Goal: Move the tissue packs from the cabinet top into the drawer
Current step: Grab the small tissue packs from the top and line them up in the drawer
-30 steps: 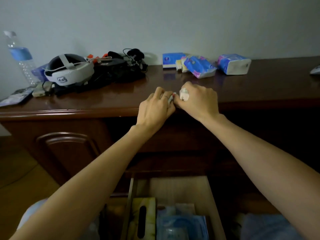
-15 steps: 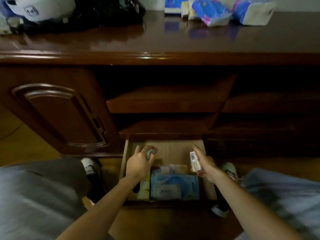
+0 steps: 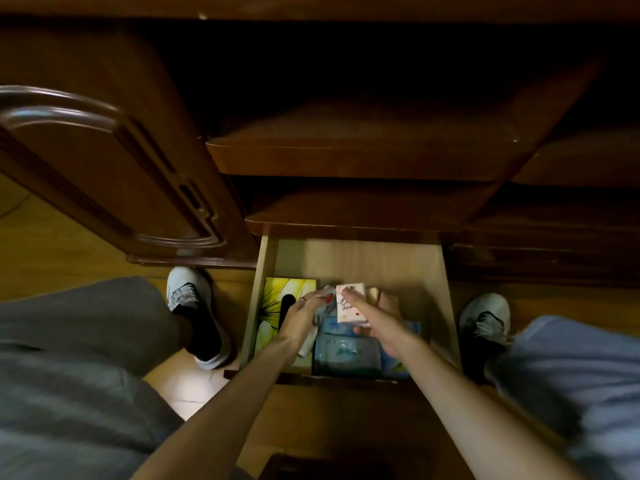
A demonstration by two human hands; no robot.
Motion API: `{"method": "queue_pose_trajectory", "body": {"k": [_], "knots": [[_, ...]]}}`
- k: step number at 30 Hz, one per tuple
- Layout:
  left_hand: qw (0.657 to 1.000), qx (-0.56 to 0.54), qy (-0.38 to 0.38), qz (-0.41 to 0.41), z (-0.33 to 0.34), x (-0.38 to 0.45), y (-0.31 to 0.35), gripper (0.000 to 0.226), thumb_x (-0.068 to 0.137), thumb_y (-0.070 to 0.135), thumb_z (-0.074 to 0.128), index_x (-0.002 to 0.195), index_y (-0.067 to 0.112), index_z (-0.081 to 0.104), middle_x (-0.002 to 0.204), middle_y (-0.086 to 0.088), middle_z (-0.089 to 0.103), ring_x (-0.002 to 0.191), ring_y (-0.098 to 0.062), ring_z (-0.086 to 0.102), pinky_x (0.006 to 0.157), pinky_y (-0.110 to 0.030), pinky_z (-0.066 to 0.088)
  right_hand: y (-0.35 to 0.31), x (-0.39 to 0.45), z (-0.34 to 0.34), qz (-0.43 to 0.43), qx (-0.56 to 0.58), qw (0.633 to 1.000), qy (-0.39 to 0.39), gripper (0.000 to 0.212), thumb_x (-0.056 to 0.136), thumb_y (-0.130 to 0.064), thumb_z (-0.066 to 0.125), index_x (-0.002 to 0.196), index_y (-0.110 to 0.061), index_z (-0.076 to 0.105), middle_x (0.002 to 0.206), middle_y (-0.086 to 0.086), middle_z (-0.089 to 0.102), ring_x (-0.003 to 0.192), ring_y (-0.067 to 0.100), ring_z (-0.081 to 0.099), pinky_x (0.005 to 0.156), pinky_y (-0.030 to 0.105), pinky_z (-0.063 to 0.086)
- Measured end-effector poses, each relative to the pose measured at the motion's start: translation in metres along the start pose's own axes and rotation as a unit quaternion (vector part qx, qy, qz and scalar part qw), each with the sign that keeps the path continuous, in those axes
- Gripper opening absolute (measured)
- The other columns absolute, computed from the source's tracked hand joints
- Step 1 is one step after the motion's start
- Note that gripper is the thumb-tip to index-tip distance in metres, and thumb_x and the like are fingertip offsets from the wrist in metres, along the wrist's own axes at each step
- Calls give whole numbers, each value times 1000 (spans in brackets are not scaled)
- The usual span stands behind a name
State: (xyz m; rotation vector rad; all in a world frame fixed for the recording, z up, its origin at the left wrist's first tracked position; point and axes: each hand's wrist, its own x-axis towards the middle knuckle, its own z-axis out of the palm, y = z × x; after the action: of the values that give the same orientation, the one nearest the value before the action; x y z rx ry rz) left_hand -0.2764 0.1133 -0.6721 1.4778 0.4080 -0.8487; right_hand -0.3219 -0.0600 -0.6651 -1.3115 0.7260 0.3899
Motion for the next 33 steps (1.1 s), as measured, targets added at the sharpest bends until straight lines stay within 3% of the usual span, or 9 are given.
{"method": "queue_pose_trajectory", "body": {"k": [4, 6, 9, 13, 19, 23, 27, 30, 33], "knots": [[999, -27, 6, 23, -6, -1, 0, 19, 93, 37, 67, 111, 30, 61, 96, -1, 74, 75, -10, 74, 55, -24, 56, -10, 15, 19, -40, -77, 996, -4, 69, 64, -69, 83, 109, -20, 62, 87, 0, 79, 71, 20, 77, 45, 21, 51], [998, -51, 16, 29, -16, -2, 5, 25, 94, 32, 68, 117, 25, 61, 88, -1, 74, 62, -9, 70, 48, -24, 51, -17, 23, 32, -35, -108, 993, -11, 65, 68, -66, 81, 111, -21, 60, 85, 3, 79, 68, 20, 76, 44, 22, 50], [996, -70, 32, 42, -34, 0, 11, 33, 92, 27, 71, 123, 18, 62, 88, -3, 75, 68, -13, 70, 55, -25, 53, -24, 34, 53, -35, -164, 985, -25, 64, 80, -63, 73, 122, -20, 50, 93, 5, 77, 70, 23, 77, 46, 26, 51], [996, -36, 48, 63, -54, 7, 14, 27, 96, 24, 66, 123, 19, 61, 101, -11, 73, 81, -19, 68, 71, -30, 55, -30, 46, 80, -95, -206, 970, -83, 48, 104, -43, 49, 145, -31, 28, 121, 9, 59, 77, 15, 65, 45, 14, 47], [979, -77, 142, 120, -66, 27, 27, 34, 99, 12, 62, 132, 14, 54, 113, -12, 71, 94, -24, 70, 72, -33, 57, -41, 80, 79, -33, -158, 980, -114, 22, 105, -22, 51, 125, -24, 45, 113, 9, 63, 87, 23, 67, 53, 25, 55], [945, 133, 249, 163, -89, 28, 23, 37, 98, 37, 59, 133, 42, 50, 101, 9, 72, 83, -13, 70, 70, -39, 59, -39, 116, 79, -48, -111, 993, 12, 29, 100, -31, 61, 126, -23, 51, 116, 9, 68, 89, 21, 71, 60, 31, 59], [867, 326, 322, 198, -108, 28, 10, 43, 98, 53, 48, 139, 51, 35, 120, 8, 65, 94, -21, 67, 74, -43, 57, -34, 151, 97, -73, -116, 985, 101, 31, 93, -33, 72, 117, -23, 56, 109, 6, 72, 79, 14, 70, 55, 25, 58], [830, 405, 316, 218, -109, 34, -2, 53, 100, 48, 49, 147, 46, 26, 114, 5, 54, 91, -23, 63, 70, -42, 57, -24, 172, 108, -73, -210, 973, 68, 32, 91, -41, 72, 116, -29, 56, 108, 3, 70, 83, 19, 70, 78, 45, 63], [802, 457, 314, 222, -107, 38, -14, 65, 99, 45, 51, 154, 43, 18, 109, 3, 49, 90, -21, 57, 59, -34, 51, -21, 186, 113, -50, -306, 951, -3, 39, 96, -54, 58, 125, -28, 55, 115, 0, 66, 94, 20, 63, 90, 42, 54]]}}
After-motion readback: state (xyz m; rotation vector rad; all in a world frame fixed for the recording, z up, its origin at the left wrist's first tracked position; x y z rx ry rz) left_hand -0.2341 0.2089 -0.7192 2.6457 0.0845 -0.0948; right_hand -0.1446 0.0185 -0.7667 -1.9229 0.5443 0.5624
